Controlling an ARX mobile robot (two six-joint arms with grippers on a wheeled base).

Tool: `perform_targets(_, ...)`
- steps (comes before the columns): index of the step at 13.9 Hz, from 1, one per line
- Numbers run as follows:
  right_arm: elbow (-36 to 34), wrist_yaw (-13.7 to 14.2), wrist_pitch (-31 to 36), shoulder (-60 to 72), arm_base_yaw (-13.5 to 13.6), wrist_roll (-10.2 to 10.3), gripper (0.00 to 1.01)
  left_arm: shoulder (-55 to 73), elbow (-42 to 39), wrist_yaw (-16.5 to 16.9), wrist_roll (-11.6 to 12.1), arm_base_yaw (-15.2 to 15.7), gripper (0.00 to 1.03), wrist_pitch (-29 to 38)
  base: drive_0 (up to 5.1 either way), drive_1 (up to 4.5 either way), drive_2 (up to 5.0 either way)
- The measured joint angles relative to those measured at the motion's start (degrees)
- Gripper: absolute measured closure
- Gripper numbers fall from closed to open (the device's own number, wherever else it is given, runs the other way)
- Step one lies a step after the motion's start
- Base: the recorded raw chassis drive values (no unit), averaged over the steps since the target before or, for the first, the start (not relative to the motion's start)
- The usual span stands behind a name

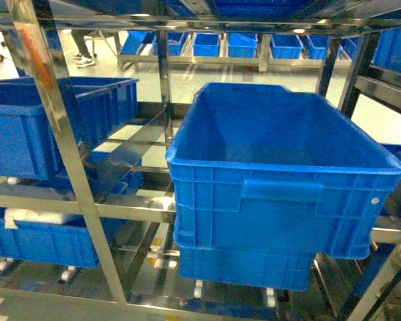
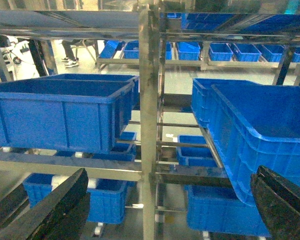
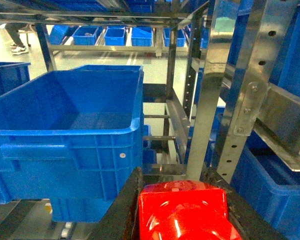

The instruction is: Pick red block from blue box to shelf

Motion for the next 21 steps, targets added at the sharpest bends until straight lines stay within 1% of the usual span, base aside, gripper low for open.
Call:
perform_targets(7, 0.0, 0.0, -0.15, 0.0, -0.02, 0.02, 0.73, 0.0, 0.0, 0.04, 0.02, 0.0, 0.05, -0.02, 0.0, 0.17, -0.2)
perform_targets(10, 0.0, 0.0, -0.07, 0.0, 0.0, 0.0, 0.73, 0.0, 0.0, 0.02, 0.02, 0.0, 0.05, 0.04, 0.0, 4.01, -4.1)
perform_targets(21, 0.0, 0.0, -0.11, 0.0, 0.0, 0.0, 0.73, 0.0, 0.0, 0.04, 0.02, 0.0, 0.05, 0.0, 0.0, 0.0, 0.0)
